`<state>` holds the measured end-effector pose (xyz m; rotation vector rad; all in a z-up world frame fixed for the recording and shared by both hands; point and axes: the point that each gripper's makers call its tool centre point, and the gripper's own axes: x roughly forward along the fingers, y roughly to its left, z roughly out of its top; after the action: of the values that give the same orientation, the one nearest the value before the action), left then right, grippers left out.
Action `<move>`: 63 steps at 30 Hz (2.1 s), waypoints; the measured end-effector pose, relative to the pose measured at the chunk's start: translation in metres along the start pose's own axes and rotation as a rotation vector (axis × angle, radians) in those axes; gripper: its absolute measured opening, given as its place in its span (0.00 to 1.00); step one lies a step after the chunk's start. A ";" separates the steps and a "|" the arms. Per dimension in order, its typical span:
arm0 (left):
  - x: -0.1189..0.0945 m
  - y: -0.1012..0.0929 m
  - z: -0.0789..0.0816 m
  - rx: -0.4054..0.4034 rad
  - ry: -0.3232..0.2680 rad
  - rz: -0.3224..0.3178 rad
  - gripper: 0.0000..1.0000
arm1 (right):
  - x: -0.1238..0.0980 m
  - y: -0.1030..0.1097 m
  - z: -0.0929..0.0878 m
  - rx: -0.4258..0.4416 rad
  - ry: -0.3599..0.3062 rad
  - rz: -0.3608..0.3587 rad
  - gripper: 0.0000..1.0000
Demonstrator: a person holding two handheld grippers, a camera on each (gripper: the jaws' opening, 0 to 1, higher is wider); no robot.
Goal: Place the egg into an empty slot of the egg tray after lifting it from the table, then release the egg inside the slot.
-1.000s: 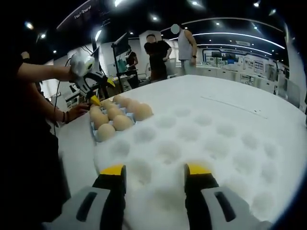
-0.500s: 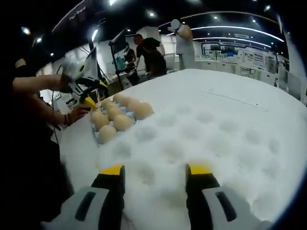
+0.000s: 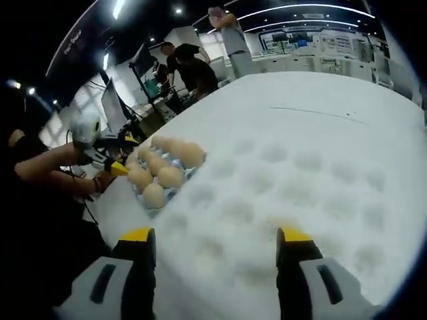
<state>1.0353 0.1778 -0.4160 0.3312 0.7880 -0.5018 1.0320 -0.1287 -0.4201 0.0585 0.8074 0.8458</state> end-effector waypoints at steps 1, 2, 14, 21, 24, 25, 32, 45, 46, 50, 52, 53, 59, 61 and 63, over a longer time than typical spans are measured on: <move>-0.001 -0.005 -0.001 -0.002 0.001 0.003 0.76 | -0.005 -0.004 0.001 -0.011 -0.002 -0.014 0.76; -0.001 -0.005 -0.002 -0.010 0.004 0.000 0.76 | -0.011 -0.010 0.001 -0.021 -0.003 -0.034 0.76; -0.001 -0.021 -0.019 -0.050 0.027 -0.019 0.76 | -0.076 -0.093 -0.032 0.100 0.001 -0.259 0.76; -0.002 -0.024 -0.018 -0.075 -0.001 -0.001 0.79 | -0.070 -0.073 -0.038 0.080 0.004 -0.232 0.82; -0.003 -0.026 -0.018 -0.072 -0.005 0.001 0.79 | -0.058 -0.059 -0.040 0.079 0.010 -0.198 0.85; -0.003 -0.026 -0.018 -0.072 -0.008 0.002 0.80 | -0.055 -0.055 -0.039 0.050 0.011 -0.207 0.87; -0.003 -0.029 -0.017 -0.070 -0.014 0.005 0.82 | -0.042 -0.040 -0.038 0.042 0.009 -0.166 0.87; -0.002 -0.029 -0.018 -0.049 -0.005 -0.001 0.82 | -0.024 -0.055 -0.037 -0.097 0.000 -0.151 0.82; -0.002 -0.029 -0.018 -0.047 -0.003 -0.001 0.82 | -0.023 -0.055 -0.039 -0.135 0.012 -0.131 0.81; -0.001 -0.029 -0.019 -0.041 0.000 -0.002 0.82 | -0.030 -0.054 -0.039 -0.149 -0.029 -0.047 0.79; -0.001 -0.028 -0.019 -0.040 0.004 -0.004 0.82 | -0.034 -0.051 -0.039 -0.145 -0.035 0.017 0.81; -0.001 -0.028 -0.019 -0.040 0.005 -0.004 0.81 | -0.037 -0.051 -0.040 -0.119 -0.021 0.024 0.80; -0.006 -0.025 -0.014 -0.052 -0.011 -0.001 0.78 | -0.060 -0.049 -0.039 -0.157 0.066 0.044 0.70; -0.010 -0.025 -0.011 -0.059 -0.027 0.003 0.79 | -0.065 -0.043 -0.030 -0.129 0.027 0.053 0.73; -0.012 -0.026 -0.006 -0.059 -0.048 0.001 0.81 | -0.070 -0.039 -0.025 -0.146 0.015 0.047 0.74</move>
<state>1.0102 0.1633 -0.4135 0.2637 0.7550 -0.4828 1.0129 -0.2095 -0.4087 -0.0580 0.7585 0.9486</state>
